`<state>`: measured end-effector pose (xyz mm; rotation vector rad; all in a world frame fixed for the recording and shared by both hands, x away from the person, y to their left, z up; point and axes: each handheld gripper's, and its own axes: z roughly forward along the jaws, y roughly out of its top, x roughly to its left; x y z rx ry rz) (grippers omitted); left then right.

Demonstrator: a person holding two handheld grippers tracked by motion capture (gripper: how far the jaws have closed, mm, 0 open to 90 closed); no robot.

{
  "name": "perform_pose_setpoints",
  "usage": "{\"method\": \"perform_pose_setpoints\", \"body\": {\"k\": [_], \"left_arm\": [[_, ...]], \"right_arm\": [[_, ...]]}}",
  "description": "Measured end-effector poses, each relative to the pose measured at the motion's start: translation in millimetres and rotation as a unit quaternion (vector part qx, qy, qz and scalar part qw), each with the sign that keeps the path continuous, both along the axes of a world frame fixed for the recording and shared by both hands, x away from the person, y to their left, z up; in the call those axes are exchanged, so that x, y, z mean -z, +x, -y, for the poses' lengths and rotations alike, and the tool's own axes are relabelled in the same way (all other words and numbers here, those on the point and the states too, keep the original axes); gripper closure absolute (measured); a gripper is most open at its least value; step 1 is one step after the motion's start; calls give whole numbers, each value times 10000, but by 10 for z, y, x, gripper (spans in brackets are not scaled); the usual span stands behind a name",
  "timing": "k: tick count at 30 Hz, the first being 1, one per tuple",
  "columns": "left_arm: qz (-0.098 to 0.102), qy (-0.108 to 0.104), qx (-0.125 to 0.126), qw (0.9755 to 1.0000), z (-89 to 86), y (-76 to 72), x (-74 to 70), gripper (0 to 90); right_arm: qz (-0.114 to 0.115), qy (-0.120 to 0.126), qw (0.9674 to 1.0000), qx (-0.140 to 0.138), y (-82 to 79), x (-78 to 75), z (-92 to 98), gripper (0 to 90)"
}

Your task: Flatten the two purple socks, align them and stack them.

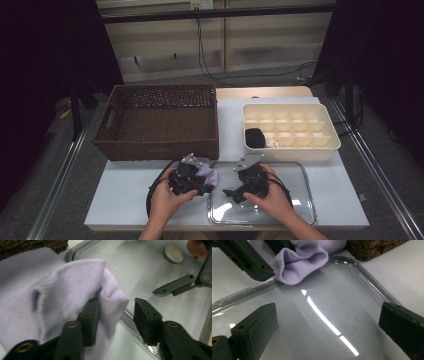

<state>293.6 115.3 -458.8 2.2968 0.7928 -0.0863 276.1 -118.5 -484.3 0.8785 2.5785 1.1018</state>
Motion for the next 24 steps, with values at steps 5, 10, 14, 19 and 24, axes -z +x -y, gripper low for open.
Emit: {"method": "perform_pose_setpoints", "body": {"k": [5, 10, 14, 19, 24], "left_arm": [[92, -99, -140, 9998, -51, 14, -68, 438], [196, -179, -372, 9990, -169, 59, -126, 388], [367, -129, -600, 9974, -280, 112, -145, 359], [431, -87, -866, 9953, -373, 175, -80, 334], [312, -61, -818, 9961, -346, 185, -12, 542]], "right_arm": [[-6, -1, 10000, 5, -1, 0, -1, 13], [-9, -2, 10000, 4, 0, 0, -1, 13], [-6, -3, 10000, 6, 0, 1, -2, 12], [13, -4, 10000, 2, 7, 2, -6, 12], [10, -7, 10000, 2, 10, 1, -9, 14]]}}
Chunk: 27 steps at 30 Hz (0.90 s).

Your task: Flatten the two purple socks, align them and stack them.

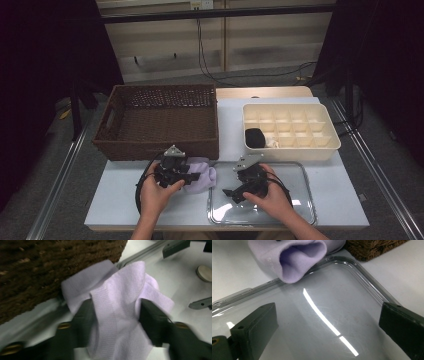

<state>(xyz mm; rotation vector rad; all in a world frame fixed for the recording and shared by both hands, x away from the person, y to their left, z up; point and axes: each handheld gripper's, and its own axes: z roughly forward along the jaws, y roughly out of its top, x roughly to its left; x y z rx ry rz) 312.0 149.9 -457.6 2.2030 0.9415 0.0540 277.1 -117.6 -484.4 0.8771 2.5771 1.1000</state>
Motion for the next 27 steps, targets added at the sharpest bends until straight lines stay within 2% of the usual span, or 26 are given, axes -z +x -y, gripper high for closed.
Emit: {"method": "perform_pose_setpoints", "body": {"k": [2, 6, 10, 14, 20, 24, 26, 27], "left_arm": [[-48, 11, 15, 10000, 28, -10, -14, 594], [-11, -13, 141, 9999, 47, -20, -60, 678], [-23, -62, 257, 9996, 81, -31, -70, 721], [-13, -20, 435, 9990, 126, -36, -62, 734], [11, -1, 483, 9988, 141, -50, -58, 734], [-5, -30, 547, 9985, 137, -42, -42, 734], [-26, -10, 573, 9984, 145, -42, -29, 734], [-33, -18, 568, 9984, 151, -45, -26, 733]], "right_arm": [[6, -7, 10000, 36, 2, -7, 8, 57], [73, 161, 9998, 82, 39, -32, 49, 264], [-46, 287, 9996, 69, 82, -58, 44, 400], [-36, 263, 9996, -23, 147, -66, -26, 459], [1, 237, 9996, -123, 292, -106, -128, 491], [-121, 347, 9986, -374, 322, -92, -222, 535], [-201, 323, 9983, -447, 320, -68, -275, 607], [-162, 335, 9981, -496, 318, -61, -290, 655]]}}
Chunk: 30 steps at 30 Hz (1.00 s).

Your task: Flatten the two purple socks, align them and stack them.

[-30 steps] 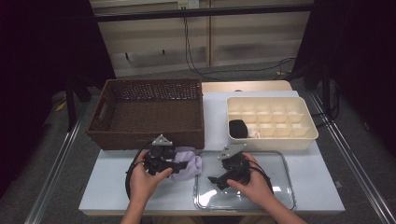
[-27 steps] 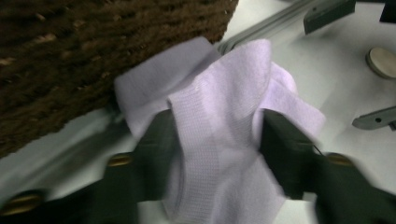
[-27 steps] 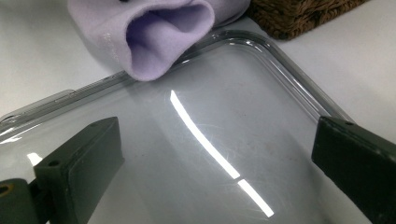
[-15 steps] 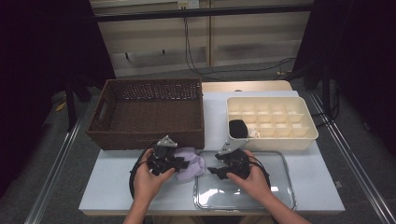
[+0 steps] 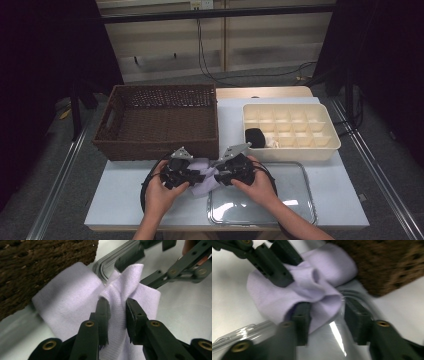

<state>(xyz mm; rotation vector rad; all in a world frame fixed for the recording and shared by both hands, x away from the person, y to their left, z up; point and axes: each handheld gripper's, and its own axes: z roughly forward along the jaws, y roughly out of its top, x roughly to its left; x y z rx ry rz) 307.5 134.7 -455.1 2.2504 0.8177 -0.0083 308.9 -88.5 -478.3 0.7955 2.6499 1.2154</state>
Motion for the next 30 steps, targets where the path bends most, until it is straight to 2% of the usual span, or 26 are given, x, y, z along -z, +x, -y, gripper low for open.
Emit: {"method": "perform_pose_setpoints", "body": {"k": [2, 3, 5, 15, 23, 27, 30], "left_arm": [[15, 2, 26, 10000, 13, -8, -3, 727], [32, -25, 23, 10000, 23, -14, -4, 720], [58, -3, 48, 10000, 41, -26, -16, 711], [118, -51, 260, 9996, 173, -102, -61, 711], [57, 0, 399, 9992, 249, -133, -31, 721], [34, 18, 440, 9990, 290, -148, -21, 727], [12, 61, 476, 9988, 302, -147, -6, 729]], "right_arm": [[-118, 43, 9999, -25, -11, -3, -12, 819], [-166, 72, 9998, -65, -14, -4, -7, 873], [-164, 47, 9998, -53, -23, -10, 9, 887], [-182, 177, 9983, 524, 7, -26, 265, 897], [-266, 228, 9950, 935, 30, -3, 515, 897], [-306, 305, 9945, 958, 26, -7, 597, 884], [-253, 400, 9942, 965, 5, -22, 615, 800]]}}
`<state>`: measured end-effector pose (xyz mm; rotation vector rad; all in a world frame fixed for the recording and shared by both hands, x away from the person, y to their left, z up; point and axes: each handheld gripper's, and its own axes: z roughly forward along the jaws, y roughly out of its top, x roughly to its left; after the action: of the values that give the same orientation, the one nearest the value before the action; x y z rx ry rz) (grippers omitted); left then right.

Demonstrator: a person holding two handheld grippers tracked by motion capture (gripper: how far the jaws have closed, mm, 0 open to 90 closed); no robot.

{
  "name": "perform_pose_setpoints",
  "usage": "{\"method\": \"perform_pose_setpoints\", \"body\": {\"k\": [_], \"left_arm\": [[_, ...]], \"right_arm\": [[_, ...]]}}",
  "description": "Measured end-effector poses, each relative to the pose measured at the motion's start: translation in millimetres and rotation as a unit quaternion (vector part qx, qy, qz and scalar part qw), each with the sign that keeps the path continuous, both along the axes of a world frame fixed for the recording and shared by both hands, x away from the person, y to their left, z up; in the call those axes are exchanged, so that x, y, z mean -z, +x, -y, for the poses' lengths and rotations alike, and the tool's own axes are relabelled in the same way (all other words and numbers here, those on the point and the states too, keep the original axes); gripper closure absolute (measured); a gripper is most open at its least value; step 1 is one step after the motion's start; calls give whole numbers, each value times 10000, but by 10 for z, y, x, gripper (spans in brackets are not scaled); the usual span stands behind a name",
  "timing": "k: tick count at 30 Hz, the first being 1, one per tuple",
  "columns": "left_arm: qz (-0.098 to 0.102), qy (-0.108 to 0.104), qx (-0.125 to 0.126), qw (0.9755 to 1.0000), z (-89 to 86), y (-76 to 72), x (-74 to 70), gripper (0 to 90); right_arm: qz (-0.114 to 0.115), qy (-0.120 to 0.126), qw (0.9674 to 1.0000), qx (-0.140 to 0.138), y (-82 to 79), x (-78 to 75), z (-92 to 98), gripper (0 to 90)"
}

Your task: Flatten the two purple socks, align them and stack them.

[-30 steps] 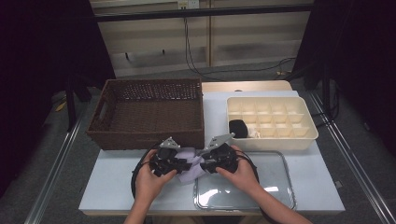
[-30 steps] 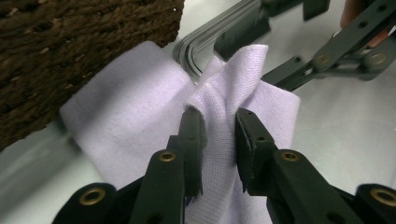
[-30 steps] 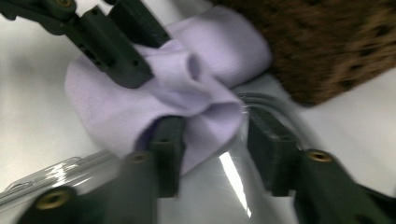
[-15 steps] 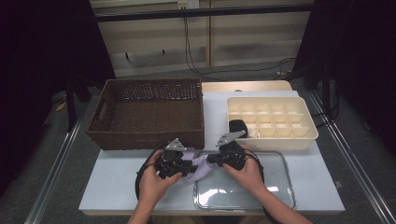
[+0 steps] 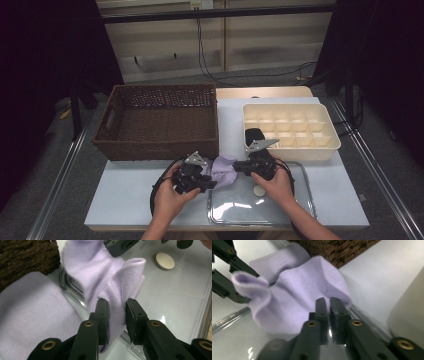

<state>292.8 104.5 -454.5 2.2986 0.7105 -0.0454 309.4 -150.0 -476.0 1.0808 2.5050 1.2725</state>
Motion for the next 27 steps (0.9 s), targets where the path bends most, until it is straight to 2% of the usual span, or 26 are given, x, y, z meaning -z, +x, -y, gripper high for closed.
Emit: {"method": "perform_pose_setpoints", "body": {"k": [4, 8, 10, 13, 15, 17, 19, 22, 24, 27], "left_arm": [[-37, -13, 7, 10000, 10, -5, 28, 728], [-51, -4, 17, 10000, 11, 6, 37, 715], [-51, -19, 9, 10000, 6, 12, 38, 684], [-26, -96, -64, 9999, -13, 17, 20, 549], [-13, -114, -121, 9999, -35, 21, -8, 495], [38, -153, -234, 9996, -60, 33, -37, 383], [11, -196, -311, 9993, -81, 38, -59, 341], [72, -257, -380, 9989, -113, 48, -84, 280], [78, -317, -449, 9985, -128, 48, -103, 264], [130, -292, -507, 9982, -156, 57, -120, 235]], "right_arm": [[173, 91, 9998, 7, -30, -84, 6, 708], [255, 213, 9994, -123, -75, -145, -30, 696], [212, 184, 9993, -252, -94, -125, -83, 688], [104, 125, 9990, -411, -113, -42, -157, 673], [70, 114, 9989, -439, -120, -14, -176, 663], [87, 91, 9989, -461, -129, -3, -186, 616], [138, 56, 9989, -441, -133, 3, -186, 607], [106, 24, 9989, -455, -139, 33, -186, 587], [140, 2, 9988, -475, -146, 45, -189, 572], [147, -43, 9988, -467, -156, 38, -196, 553]]}}
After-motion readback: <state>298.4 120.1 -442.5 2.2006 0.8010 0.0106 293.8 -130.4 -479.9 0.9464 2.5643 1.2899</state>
